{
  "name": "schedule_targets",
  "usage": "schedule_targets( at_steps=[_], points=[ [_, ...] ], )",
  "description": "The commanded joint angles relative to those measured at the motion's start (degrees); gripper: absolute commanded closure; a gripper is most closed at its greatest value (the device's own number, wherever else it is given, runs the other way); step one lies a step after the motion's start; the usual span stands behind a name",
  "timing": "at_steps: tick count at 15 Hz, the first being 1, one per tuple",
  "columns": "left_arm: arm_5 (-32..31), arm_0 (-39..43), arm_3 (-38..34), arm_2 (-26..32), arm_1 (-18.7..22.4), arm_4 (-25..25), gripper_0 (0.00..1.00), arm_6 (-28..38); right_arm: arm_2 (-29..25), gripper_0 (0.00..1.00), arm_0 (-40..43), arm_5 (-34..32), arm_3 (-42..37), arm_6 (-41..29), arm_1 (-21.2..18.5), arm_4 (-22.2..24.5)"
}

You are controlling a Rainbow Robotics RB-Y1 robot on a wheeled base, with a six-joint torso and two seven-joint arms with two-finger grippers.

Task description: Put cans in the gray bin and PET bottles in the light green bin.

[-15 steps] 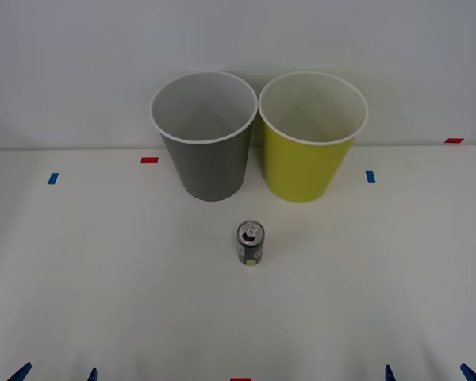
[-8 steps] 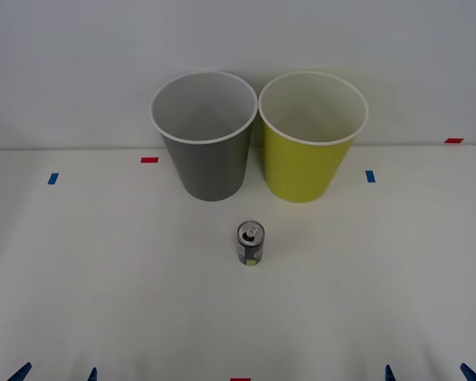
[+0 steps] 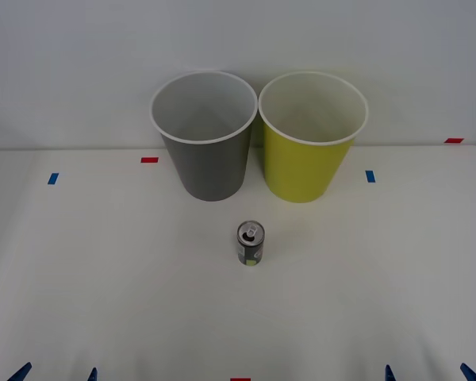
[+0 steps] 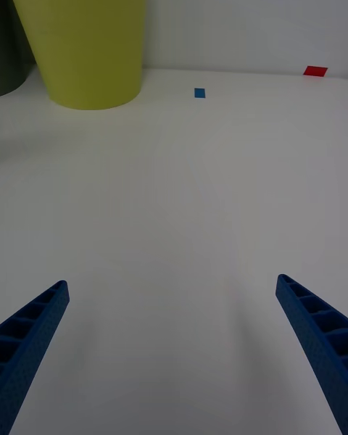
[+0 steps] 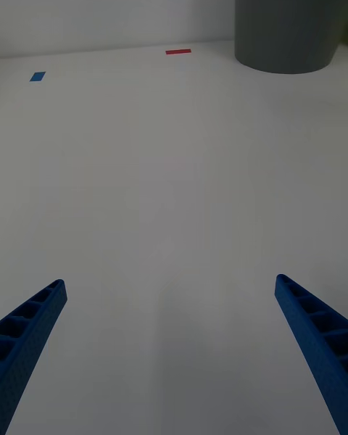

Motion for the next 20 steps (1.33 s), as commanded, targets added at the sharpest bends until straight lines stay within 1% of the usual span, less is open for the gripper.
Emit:
schedule_targets(
  at_steps=[1,17,18,20],
  points=[
    [0.0,0.0,0.0,0.0,0.0,0.0,0.00,0.0,0.0,0.00,0.0,0.0,0.0,0.0,0.0,0.0],
    [0.0,0.0,0.0,0.0,0.0,0.0,0.00,0.0,0.0,0.00,0.0,0.0,0.0,0.0,0.0,0.0],
    [-1.4,-0.8,2.3,-1.1,0.4,0.3,0.00,0.0,0.0,0.00,0.0,0.0,0.0,0.0,0.0,0.0],
    [-3.8,-0.9,2.6,-1.3,2.5,3.0,0.00,-0.3,0.0,0.00,0.0,0.0,0.0,0.0,0.0,0.0]
  ],
)
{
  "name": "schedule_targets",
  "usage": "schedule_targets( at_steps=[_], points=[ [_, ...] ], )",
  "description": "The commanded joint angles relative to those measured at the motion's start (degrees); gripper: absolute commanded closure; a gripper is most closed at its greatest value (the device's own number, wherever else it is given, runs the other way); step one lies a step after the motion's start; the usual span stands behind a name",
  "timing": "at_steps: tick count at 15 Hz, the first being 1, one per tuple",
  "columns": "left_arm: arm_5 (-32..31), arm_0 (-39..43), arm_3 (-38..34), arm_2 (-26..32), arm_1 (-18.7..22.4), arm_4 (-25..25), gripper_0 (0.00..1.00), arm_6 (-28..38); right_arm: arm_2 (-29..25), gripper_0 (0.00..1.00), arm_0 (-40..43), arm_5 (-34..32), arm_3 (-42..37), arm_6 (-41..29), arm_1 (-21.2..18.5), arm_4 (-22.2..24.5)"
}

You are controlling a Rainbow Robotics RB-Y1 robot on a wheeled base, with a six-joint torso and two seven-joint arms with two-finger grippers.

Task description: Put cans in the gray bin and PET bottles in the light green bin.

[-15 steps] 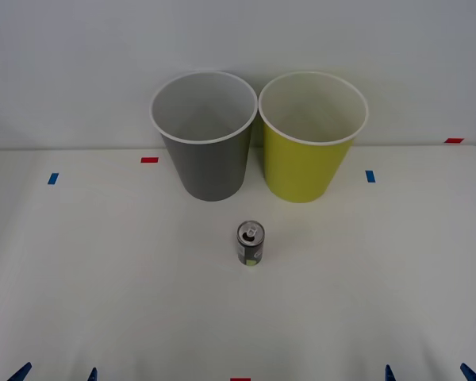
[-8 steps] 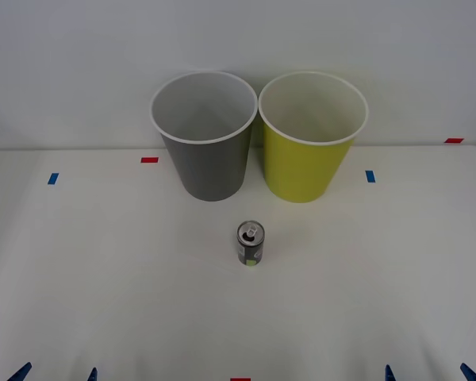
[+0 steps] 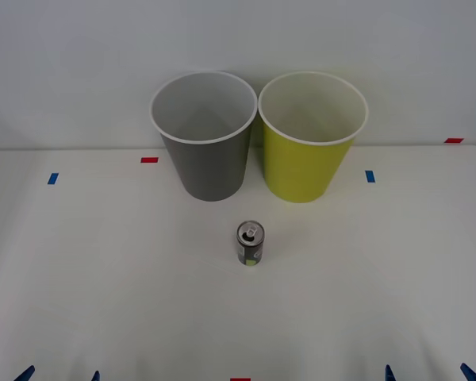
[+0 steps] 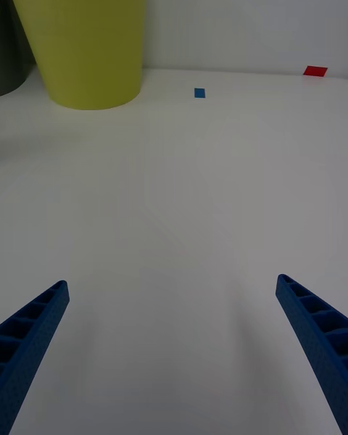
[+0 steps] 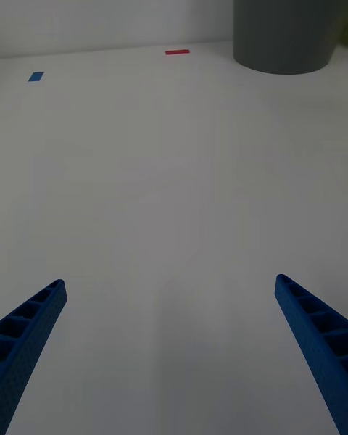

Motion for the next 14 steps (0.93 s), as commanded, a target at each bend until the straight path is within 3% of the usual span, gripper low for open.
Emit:
schedule_targets(
  at_steps=[1,7,14],
  points=[
    [-3.8,-0.5,0.9,-0.5,3.3,2.6,0.00,-0.6,0.0,0.00,0.0,0.0,0.0,0.0,0.0,0.0],
    [-5.7,-6.1,1.7,-2.1,10.4,1.8,0.00,-2.1,0.0,0.00,0.0,0.0,0.0,0.0,0.0,0.0],
    [-5.6,-15.6,4.2,-6.8,13.9,3.2,0.00,-3.7,0.0,0.00,0.0,0.0,0.0,0.0,0.0,0.0]
  ],
)
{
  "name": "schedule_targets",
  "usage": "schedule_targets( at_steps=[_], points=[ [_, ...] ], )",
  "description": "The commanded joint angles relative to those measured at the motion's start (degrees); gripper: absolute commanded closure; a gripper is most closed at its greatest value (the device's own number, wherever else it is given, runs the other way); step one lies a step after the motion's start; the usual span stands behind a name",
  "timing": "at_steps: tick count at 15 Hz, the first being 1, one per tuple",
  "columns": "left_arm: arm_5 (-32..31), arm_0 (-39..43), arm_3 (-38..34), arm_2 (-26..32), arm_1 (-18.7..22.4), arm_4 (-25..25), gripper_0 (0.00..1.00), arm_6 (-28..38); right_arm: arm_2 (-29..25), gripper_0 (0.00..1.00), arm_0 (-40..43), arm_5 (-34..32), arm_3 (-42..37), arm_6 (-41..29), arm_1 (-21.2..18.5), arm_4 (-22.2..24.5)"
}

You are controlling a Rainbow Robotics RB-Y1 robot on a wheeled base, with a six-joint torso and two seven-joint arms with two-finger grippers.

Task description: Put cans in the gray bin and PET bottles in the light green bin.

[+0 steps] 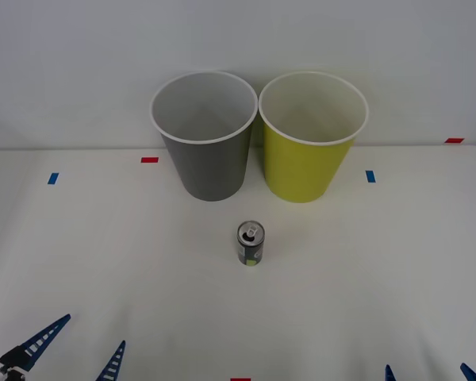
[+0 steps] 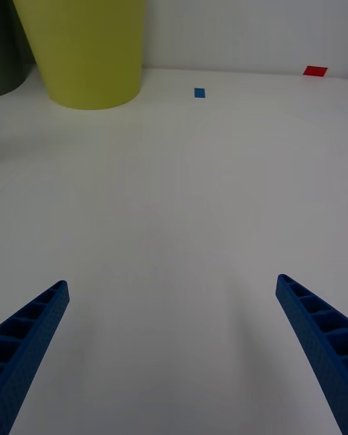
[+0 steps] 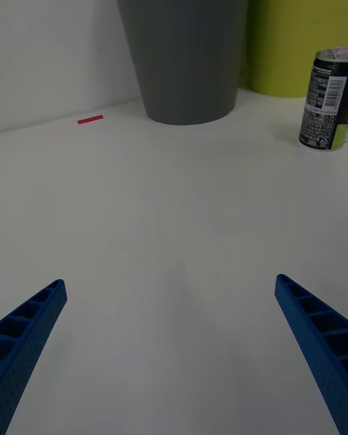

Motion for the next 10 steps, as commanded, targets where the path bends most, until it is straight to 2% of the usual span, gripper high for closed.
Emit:
schedule_targets(
  at_steps=[1,5,10],
  points=[
    [0.0,-3.1,0.1,-1.9,0.7,1.1,0.00,-0.5,0.0,0.00,0.0,0.0,0.0,0.0,0.0,0.0],
    [1.7,-10.4,1.2,-6.3,2.3,1.9,0.00,-0.5,0.0,0.00,0.0,0.0,0.0,0.0,0.0,0.0],
    [3.1,-21.0,5.4,-13.7,1.3,3.4,0.00,-1.7,0.0,0.00,0.0,0.0,0.0,0.0,0.0,0.0]
  ],
)
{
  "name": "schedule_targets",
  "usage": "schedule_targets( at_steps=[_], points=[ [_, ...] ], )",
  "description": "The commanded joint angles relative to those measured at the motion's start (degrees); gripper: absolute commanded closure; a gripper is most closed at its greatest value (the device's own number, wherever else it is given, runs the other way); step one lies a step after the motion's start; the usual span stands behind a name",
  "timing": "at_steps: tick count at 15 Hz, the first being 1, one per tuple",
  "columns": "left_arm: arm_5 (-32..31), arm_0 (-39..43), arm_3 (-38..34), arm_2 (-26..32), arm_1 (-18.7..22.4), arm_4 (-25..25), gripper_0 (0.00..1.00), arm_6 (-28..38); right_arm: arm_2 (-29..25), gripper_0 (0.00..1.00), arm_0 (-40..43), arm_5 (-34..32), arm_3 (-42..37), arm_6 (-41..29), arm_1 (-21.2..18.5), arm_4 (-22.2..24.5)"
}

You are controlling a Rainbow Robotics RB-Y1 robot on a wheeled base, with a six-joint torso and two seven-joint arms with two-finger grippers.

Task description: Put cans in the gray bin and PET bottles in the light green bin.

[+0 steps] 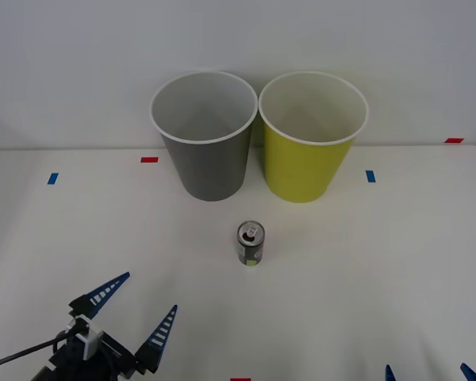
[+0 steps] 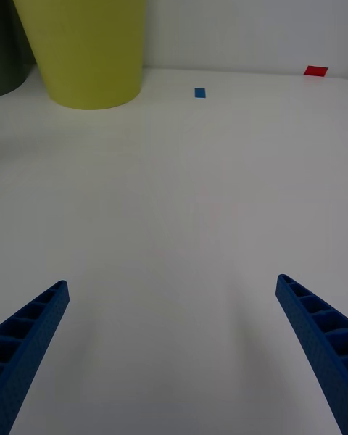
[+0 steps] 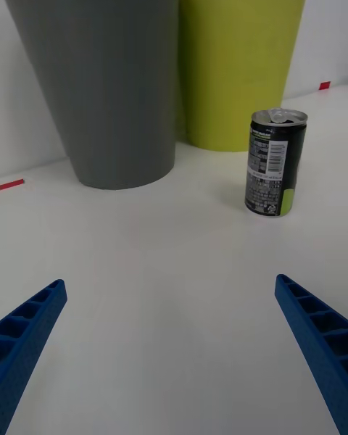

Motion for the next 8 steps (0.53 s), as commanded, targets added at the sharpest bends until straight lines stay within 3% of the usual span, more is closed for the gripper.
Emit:
schedule_targets(
  at_steps=[1,8],
  points=[
    [2.0,-3.9,0.8,-2.8,-0.6,0.3,0.00,-0.7,0.0,0.00,0.0,0.0,0.0,0.0,0.0,0.0],
    [9.1,-10.3,0.9,-4.7,-2.9,0.4,0.00,-1.3,0.0,0.00,0.0,0.0,0.0,0.0,0.0,0.0]
  ],
)
